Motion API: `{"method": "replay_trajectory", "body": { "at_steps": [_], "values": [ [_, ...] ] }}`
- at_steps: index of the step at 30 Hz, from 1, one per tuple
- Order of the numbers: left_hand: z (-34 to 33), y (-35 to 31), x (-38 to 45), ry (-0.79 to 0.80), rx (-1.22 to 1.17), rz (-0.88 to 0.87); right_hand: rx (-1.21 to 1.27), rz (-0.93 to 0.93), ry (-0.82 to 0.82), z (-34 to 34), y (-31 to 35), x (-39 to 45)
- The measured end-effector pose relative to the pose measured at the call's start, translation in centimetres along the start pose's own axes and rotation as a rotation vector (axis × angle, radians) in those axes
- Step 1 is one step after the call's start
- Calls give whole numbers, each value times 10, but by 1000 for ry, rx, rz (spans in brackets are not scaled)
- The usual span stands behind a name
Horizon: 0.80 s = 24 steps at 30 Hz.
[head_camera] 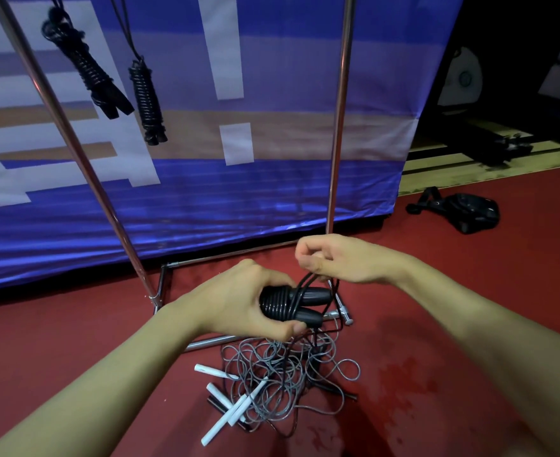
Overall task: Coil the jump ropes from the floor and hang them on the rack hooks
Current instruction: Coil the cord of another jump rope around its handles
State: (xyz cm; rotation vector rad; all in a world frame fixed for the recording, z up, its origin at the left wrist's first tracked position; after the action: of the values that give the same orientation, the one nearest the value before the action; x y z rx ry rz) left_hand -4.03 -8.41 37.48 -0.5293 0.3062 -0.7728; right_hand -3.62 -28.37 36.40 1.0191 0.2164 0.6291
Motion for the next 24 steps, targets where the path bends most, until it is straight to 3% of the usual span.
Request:
{"method": "replay_trajectory", "body": {
  "at_steps": [6, 10, 15, 20, 24],
  "values": [
    [4, 2, -8, -39, -95, -16, 224, 18, 42, 16, -6, -19],
    [8, 0, -11, -60, -138, -57, 244, 37, -9, 11, -14, -17],
    [5, 1, -8, -83, -233, -44, 179, -134, 6, -17, -32, -9],
    [11, 17, -5, -264, -318, -9, 296, -110, -245, -17, -26, 0],
    [15, 31, 2, -351, -470, 120, -59, -15, -210, -18, -18, -4]
  ]
}}
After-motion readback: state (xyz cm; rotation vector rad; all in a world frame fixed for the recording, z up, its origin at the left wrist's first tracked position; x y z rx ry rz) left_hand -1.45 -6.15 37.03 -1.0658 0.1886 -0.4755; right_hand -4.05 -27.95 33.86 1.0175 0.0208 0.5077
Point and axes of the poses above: each hand's wrist, its own x-axis towards the middle knuckle, its own z-axis out of the back of the hand, y = z × x, the point moved 3 cm from there along x, towards the middle knuckle, and after that the axes turned 12 degrees about z, right-handed, at the moved point
